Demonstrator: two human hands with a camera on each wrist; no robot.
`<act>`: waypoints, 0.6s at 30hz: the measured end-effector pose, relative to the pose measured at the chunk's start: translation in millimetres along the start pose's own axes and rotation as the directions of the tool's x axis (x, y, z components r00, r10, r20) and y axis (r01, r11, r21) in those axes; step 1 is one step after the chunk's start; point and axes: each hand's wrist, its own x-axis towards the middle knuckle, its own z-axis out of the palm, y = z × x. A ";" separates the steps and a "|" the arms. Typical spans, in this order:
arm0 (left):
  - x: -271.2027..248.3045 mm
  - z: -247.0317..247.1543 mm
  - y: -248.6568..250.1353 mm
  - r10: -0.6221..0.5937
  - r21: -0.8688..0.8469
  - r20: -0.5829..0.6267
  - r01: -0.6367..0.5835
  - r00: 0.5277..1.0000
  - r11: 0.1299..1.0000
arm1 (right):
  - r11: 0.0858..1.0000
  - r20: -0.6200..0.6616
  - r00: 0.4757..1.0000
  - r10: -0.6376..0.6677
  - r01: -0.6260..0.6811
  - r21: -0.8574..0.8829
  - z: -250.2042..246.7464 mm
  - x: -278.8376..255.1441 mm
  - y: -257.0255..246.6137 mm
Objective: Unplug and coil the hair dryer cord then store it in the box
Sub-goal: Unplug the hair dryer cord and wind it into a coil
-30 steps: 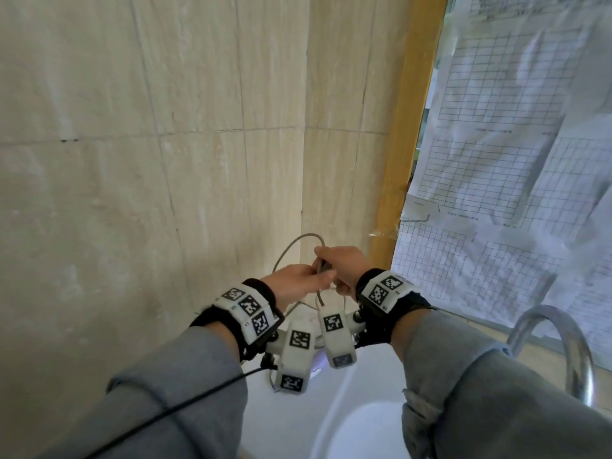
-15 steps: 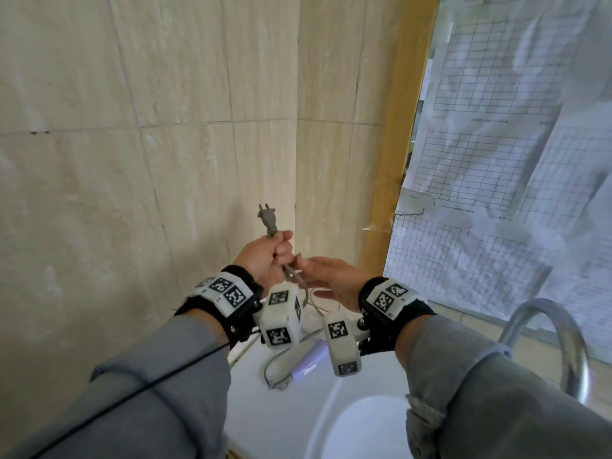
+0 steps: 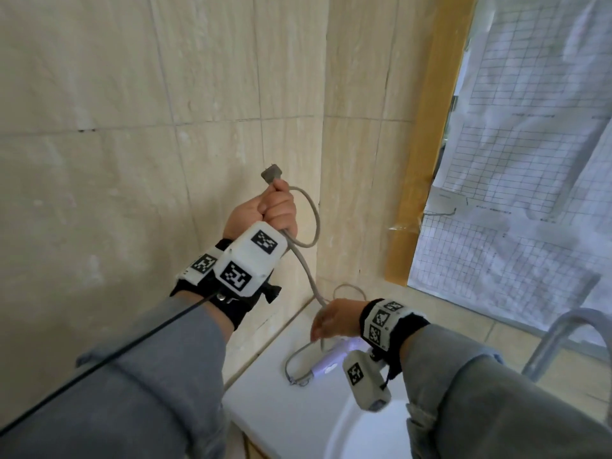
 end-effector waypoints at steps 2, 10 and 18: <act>-5.8 2.5 1.5 -0.014 0.041 0.059 0.011 0.998 0.999 | 0.994 -0.040 0.998 0.055 -0.051 0.096 2.2 8.5 10.7; -13.5 -18.0 -4.6 -0.075 0.277 0.104 0.044 0.992 0.960 | 0.915 -0.357 0.900 0.252 -0.101 0.391 -31.4 12.7 6.7; -6.7 -28.8 -32.6 -0.056 0.726 -0.259 0.233 0.964 0.647 | 0.547 -0.237 0.875 0.423 -0.038 0.836 -59.1 7.3 -8.9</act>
